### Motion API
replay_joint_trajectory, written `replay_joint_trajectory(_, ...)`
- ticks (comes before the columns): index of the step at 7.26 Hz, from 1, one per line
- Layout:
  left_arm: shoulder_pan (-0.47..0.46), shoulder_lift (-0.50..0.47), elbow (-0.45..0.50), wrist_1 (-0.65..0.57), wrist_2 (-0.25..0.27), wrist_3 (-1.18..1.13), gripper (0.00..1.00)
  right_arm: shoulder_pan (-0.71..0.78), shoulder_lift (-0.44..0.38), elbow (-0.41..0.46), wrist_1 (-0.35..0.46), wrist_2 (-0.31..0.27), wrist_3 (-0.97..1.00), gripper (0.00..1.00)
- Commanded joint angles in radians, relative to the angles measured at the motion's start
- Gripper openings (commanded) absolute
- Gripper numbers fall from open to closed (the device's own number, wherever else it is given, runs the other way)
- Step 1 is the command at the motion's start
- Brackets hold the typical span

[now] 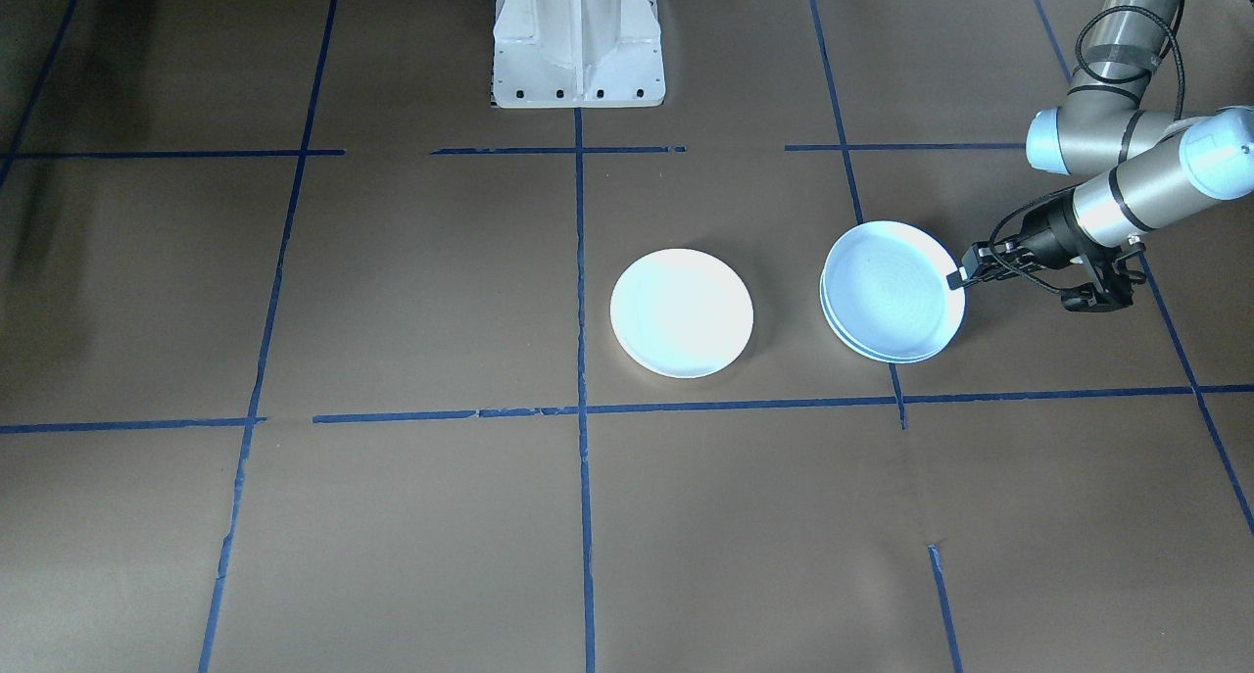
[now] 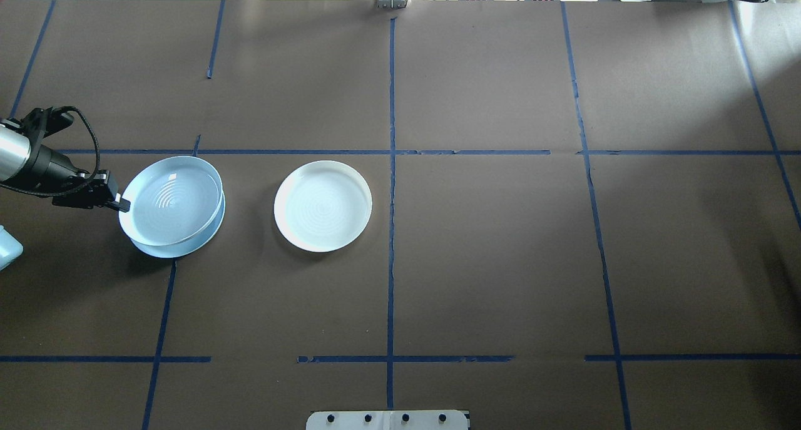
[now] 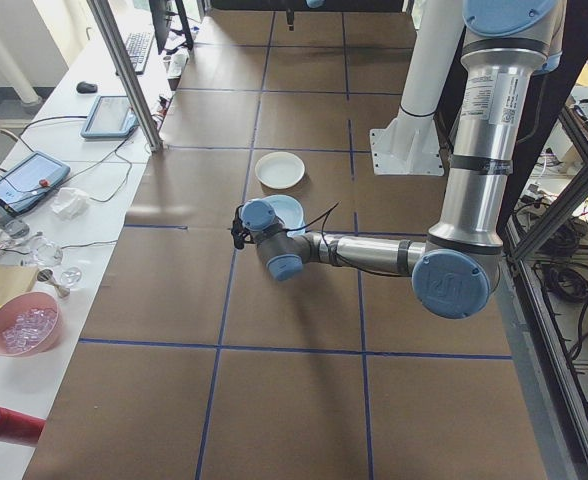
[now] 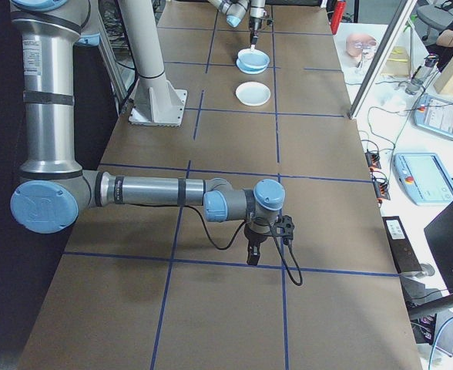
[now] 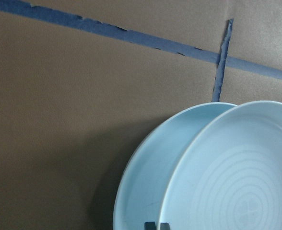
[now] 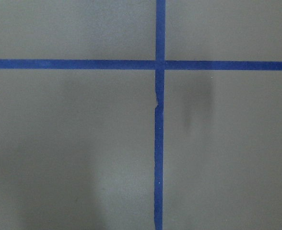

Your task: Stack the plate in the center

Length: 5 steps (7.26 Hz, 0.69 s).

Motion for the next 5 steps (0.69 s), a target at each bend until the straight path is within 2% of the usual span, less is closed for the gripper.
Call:
replay_joint_trajectory(1,0.0,0.002,0.01,-0.024,0.007,-0.014,0.0,0.0,0.0,-0.001,0.0,0.0,0.0,1.0)
replay_joint_trajectory(2,0.0,0.002,0.016,-0.024,0.007,-0.014,0.0,0.0,0.0,-0.001,0.0,0.0,-0.001,1.0)
replay_joint_trajectory(3,0.002,0.002,0.025,-0.038,0.007,-0.014,0.28,0.0,0.0,-0.001,0.0,0.0,0.0,1.0)
replay_joint_trajectory(4,0.002,0.002,0.032,-0.052,0.007,-0.014,0.67,0.0,0.0,-0.001,0.0,0.0,0.0,1.0)
replay_joint_trajectory(5,0.002,0.002,0.033,-0.053,0.007,-0.014,0.99,0.0,0.0,-0.001,0.0,0.0,0.0,1.0)
